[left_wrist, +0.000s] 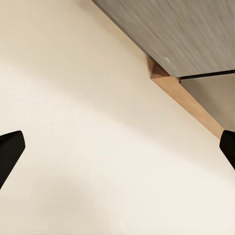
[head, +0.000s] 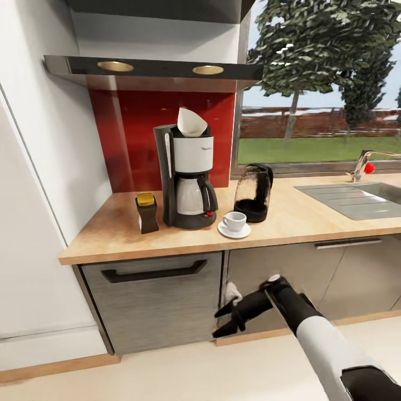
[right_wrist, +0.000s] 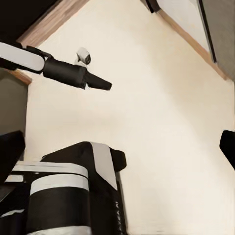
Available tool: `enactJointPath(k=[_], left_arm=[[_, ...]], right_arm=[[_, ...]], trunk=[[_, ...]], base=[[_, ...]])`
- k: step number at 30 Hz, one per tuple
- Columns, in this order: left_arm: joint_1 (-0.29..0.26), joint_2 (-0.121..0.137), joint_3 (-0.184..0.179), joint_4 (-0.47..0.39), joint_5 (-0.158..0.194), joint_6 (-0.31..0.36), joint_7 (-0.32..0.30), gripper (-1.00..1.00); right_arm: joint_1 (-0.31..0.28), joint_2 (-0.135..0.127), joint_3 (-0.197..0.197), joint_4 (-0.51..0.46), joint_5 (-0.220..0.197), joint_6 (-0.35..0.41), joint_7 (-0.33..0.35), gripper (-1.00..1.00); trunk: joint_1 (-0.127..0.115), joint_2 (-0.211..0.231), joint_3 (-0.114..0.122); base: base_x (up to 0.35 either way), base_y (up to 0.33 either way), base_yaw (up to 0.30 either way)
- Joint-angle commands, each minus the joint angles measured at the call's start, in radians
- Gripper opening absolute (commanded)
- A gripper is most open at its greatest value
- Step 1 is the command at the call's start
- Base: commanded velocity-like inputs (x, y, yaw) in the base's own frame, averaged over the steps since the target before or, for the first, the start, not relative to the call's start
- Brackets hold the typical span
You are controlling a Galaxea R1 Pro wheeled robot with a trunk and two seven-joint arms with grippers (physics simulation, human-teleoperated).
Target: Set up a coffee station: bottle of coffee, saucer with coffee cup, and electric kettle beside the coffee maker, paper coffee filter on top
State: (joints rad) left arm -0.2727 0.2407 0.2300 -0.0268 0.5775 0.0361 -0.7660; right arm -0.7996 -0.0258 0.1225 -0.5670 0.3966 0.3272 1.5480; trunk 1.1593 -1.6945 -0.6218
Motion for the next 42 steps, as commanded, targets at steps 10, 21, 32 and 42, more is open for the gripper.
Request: enactJointPath(k=[10, 21, 32, 42], left_arm=[[-0.001, 0.0, 0.008, 0.001, -0.004, 0.004, -0.003, 1.0], [0.0, -0.002, 0.007, 0.002, -0.004, 0.005, -0.001, 1.0], [0.0, -0.004, 0.006, 0.004, -0.004, 0.005, 0.004, 1.0], [-0.001, -0.004, 0.006, 0.003, -0.004, 0.006, 0.005, 1.0]], right_arm=[[0.377, -0.187, -0.305, 0.099, 0.0, -0.106, -0.376, 1.0], [0.45, -0.31, -0.465, 0.359, -0.004, -0.281, -0.839, 1.0], [0.456, -0.348, -0.668, 0.383, -0.004, -0.298, -1.01, 1.0], [0.456, -0.349, -0.672, 0.381, -0.004, -0.298, -1.01, 1.0]], trunk=[[0.0, -0.001, -0.001], [0.0, -0.001, -0.001], [0.0, -0.001, -0.001], [0.0, -0.001, -0.001]], base=[[0.0, 0.0, 0.0], [0.0, 0.0, 0.0], [0.0, 0.0, 0.0], [0.025, -0.023, 0.0]])
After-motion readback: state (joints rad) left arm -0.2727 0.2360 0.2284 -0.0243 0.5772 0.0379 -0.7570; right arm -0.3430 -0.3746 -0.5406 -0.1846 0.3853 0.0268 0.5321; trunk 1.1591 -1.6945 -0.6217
